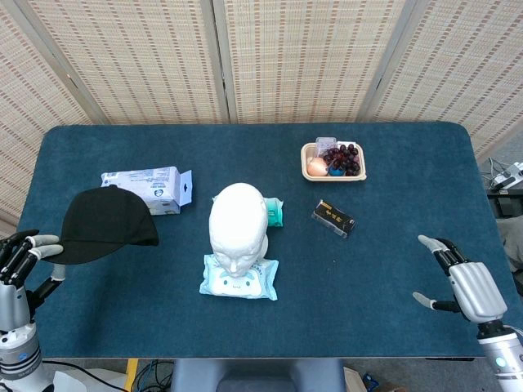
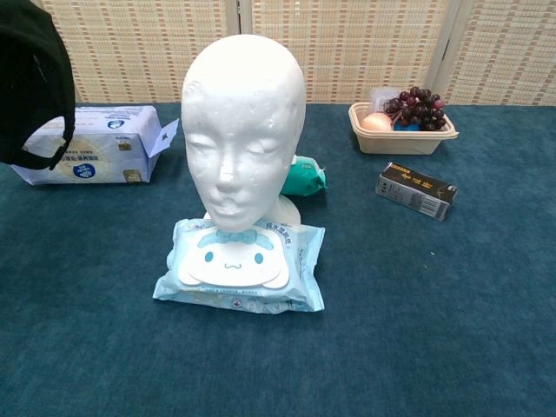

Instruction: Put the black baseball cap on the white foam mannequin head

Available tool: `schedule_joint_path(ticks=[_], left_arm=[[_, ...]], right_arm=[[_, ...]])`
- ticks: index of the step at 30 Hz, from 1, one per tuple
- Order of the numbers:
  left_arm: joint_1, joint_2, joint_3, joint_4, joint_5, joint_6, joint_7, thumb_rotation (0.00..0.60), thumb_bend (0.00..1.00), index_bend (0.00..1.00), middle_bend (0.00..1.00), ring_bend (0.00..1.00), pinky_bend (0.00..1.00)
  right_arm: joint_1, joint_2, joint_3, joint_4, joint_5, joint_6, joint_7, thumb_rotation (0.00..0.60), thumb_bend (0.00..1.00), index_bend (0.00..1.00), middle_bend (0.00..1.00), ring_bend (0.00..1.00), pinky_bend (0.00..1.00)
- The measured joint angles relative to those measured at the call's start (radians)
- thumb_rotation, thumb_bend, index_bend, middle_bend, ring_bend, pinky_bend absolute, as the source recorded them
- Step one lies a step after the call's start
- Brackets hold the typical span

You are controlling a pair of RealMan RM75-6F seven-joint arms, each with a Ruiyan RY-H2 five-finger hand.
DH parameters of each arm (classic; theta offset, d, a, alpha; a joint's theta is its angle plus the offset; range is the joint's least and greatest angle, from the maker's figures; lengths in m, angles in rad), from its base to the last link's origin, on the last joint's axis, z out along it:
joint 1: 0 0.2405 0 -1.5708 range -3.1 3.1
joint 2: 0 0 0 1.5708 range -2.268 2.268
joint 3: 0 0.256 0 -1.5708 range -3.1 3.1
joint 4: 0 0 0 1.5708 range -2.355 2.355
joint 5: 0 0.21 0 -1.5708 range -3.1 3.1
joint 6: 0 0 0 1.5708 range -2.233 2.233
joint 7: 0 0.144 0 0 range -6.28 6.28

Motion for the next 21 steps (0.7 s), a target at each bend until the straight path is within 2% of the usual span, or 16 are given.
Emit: schedule_joint_path(ticks=[16, 21], left_arm=[[-0.045, 0.017, -0.019, -0.060, 0.040, -0.015, 0.069, 0.600, 0.45, 0.83, 0.53, 0.39, 0.49], [-0.049, 0.018, -0.023, -0.066, 0.043, -0.011, 0.076, 0.600, 0.40, 0.84, 0.54, 0.39, 0.49]], right_arm=[[-0.001, 0.002, 0.001, 0.002, -0.001, 0.003, 0.009, 0.600, 0.00, 0.06, 0.20, 0.14, 0.48], [0.000, 0.002, 0.000, 0.001, -0.001, 0.002, 0.006, 0.600, 0.00, 0.06, 0.20, 0.14, 0.48]])
